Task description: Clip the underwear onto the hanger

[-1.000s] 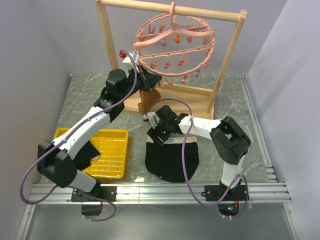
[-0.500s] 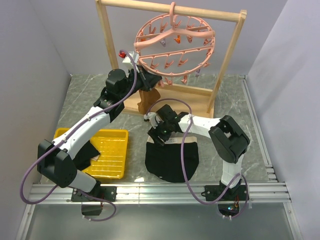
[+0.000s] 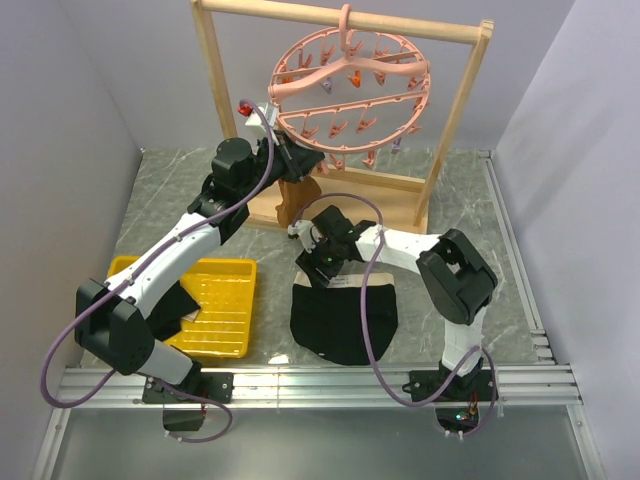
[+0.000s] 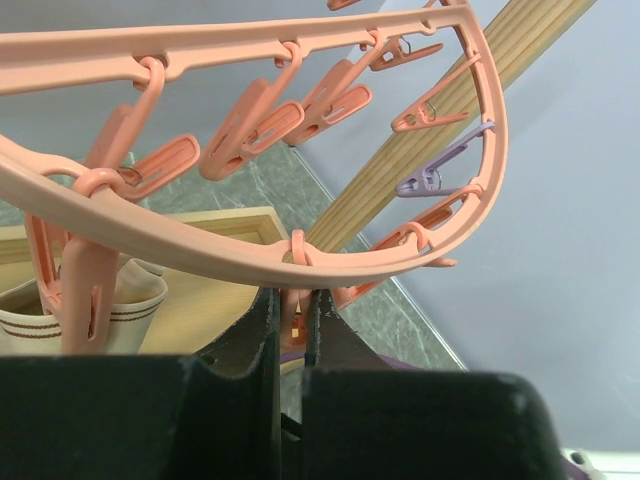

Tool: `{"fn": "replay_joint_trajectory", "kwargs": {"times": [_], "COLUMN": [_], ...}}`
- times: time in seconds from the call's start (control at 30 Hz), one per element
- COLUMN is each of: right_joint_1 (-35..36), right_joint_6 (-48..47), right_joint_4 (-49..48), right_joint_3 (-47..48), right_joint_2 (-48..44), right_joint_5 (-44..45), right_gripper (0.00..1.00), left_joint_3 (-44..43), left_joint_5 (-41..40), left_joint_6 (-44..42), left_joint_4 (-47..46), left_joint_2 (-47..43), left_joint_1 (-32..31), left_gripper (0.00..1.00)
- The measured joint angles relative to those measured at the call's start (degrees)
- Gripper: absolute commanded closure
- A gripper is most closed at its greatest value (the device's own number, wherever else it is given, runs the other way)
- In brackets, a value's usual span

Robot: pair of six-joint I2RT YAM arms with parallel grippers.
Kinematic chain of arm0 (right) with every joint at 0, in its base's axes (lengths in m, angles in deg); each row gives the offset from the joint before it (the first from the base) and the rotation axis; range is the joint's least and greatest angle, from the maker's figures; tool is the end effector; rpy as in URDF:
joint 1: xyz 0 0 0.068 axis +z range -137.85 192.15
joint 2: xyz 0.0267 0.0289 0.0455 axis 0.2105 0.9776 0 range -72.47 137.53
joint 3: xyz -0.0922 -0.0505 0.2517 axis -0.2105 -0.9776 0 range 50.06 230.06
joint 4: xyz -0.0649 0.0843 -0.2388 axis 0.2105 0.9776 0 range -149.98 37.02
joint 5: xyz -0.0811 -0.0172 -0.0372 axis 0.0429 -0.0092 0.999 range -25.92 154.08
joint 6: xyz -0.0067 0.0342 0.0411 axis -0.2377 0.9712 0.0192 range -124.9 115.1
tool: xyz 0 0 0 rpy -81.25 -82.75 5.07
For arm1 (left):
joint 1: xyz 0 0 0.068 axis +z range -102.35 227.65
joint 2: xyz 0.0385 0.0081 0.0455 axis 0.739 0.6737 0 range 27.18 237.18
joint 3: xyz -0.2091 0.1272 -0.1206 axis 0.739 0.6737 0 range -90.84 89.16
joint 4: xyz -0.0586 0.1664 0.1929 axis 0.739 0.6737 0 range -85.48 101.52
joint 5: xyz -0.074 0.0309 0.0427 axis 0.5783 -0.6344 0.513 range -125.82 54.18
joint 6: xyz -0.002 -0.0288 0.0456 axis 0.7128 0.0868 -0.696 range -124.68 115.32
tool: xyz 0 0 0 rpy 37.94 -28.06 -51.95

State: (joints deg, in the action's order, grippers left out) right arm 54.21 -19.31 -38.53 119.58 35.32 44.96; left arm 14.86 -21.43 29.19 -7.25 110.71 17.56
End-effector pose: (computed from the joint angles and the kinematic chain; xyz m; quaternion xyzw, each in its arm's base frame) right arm 0.2776 0.2662 0.1673 -0.4885 0.8182 0.2172 0.2117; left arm 0.2984 -0.1831 0.4006 0.0678 0.6884 -0.4532 0.5623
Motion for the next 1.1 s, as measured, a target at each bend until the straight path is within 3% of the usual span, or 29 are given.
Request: {"fn": "replay_joint_trajectory", "kwargs": {"times": [0.2, 0.33, 0.43, 0.6, 1.1], "right_joint_1": [0.63, 1.73, 3.08, 4.39, 3.80], "right_joint_6": [-0.07, -0.46, -0.46, -0.24, -3.10], "right_joint_4": [1.31, 2.60, 3.32, 2.99, 4.48], "right_joint_3": [3.91, 4.83, 4.83, 3.91, 1.29], "right_joint_2": [3.72, 4.22, 4.22, 3.43, 0.04], "right_joint_5": [2.29, 3.69, 4.59, 4.57, 7.41], "right_gripper": [0.41, 0.54, 0.57, 0.40, 0.35], "left_joint_3": [0.00, -0.33, -0.46, -0.50, -0.52], "left_joint_5": [0.26, 0.31, 0.31, 0.33, 0.74], "left_joint_6": [0.02, 0.02, 0.02, 0.04, 0.48], "left_joint_4": [-0.02, 0.00, 0.00, 0.02, 0.00], "left_joint_2": [0.11, 0.63, 0.83, 0.85, 0.90], "left_joint_1": [0.00, 0.02, 0.02, 0.02, 0.22], "left_gripper": [1.00, 1.00, 1.00, 1.00, 1.00]}}
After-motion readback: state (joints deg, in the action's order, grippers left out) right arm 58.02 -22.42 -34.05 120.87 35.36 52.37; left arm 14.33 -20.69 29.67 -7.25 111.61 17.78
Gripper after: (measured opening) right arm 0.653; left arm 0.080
